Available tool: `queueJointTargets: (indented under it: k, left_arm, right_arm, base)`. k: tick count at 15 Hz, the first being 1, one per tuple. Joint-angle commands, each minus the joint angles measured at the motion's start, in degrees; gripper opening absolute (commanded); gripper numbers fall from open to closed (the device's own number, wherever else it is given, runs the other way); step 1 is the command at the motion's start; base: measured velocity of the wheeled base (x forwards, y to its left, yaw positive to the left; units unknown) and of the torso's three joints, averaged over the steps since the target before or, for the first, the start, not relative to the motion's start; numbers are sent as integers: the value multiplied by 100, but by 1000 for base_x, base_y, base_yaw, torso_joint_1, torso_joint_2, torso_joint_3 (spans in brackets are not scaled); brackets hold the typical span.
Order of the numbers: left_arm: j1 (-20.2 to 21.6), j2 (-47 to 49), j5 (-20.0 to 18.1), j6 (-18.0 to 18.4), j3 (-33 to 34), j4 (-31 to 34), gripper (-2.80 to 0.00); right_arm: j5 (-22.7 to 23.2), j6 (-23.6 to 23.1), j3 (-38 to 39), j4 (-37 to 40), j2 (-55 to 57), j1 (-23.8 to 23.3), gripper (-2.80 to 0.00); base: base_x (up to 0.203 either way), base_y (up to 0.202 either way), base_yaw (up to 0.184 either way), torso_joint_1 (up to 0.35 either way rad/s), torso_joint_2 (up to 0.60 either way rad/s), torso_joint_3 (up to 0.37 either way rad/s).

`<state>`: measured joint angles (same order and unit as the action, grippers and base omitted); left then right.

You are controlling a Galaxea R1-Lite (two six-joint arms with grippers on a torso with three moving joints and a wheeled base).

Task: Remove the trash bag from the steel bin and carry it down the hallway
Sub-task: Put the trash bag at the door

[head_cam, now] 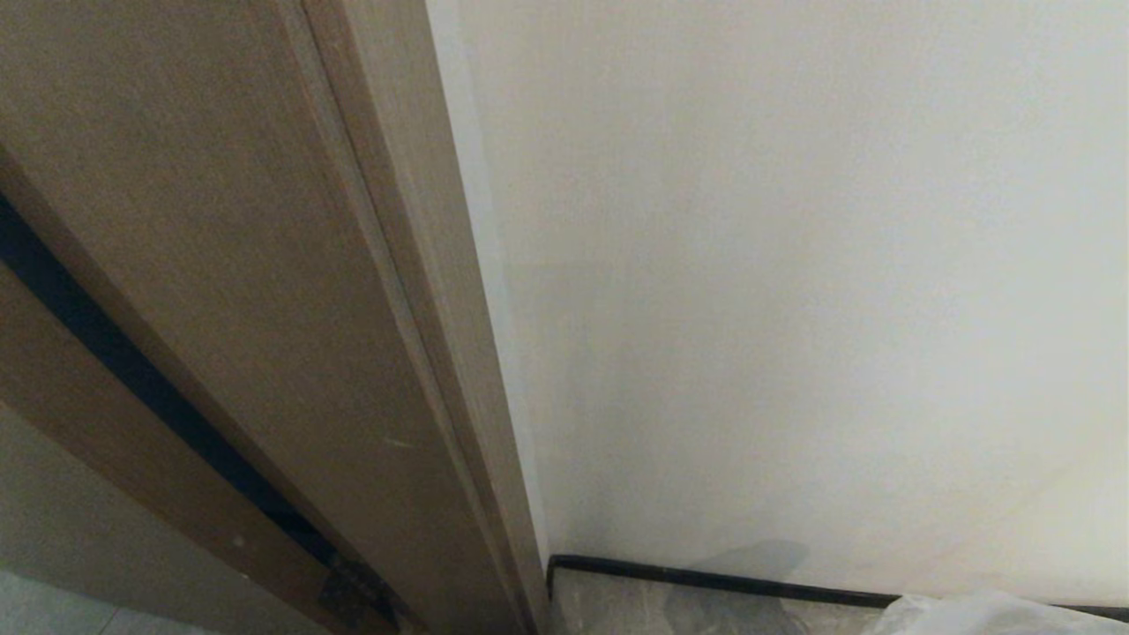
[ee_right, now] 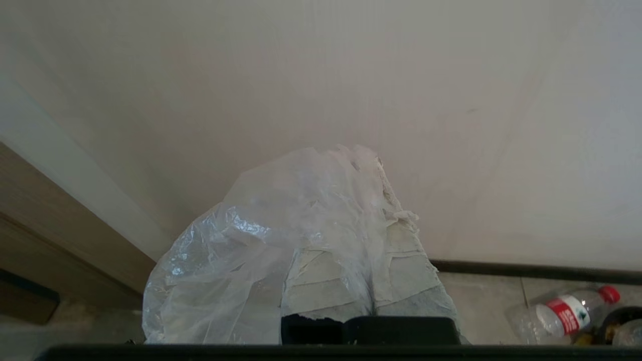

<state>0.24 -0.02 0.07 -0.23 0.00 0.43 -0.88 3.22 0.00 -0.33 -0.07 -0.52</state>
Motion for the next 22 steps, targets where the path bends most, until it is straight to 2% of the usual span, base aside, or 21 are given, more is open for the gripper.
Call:
queueJointTargets:
  k: [1,18,22]
  left_arm:
    - [2,2,1,-3,13,1,-280]
    - [2,2,1,-3,16,1,-280]
    - [2,2,1,14,17,-8,-280]
  right_arm:
    - [0,-3,9,-2,-10,0,-280]
    - [0,-32,9,-11,-10,0,-280]
    - [-10,-31,-193,122,24,-1,-280]
  base:
    - [0,0,0,5,-1,-203]
    - [0,0,0,4,4,-195]
    - [0,0,0,0,3,-54]
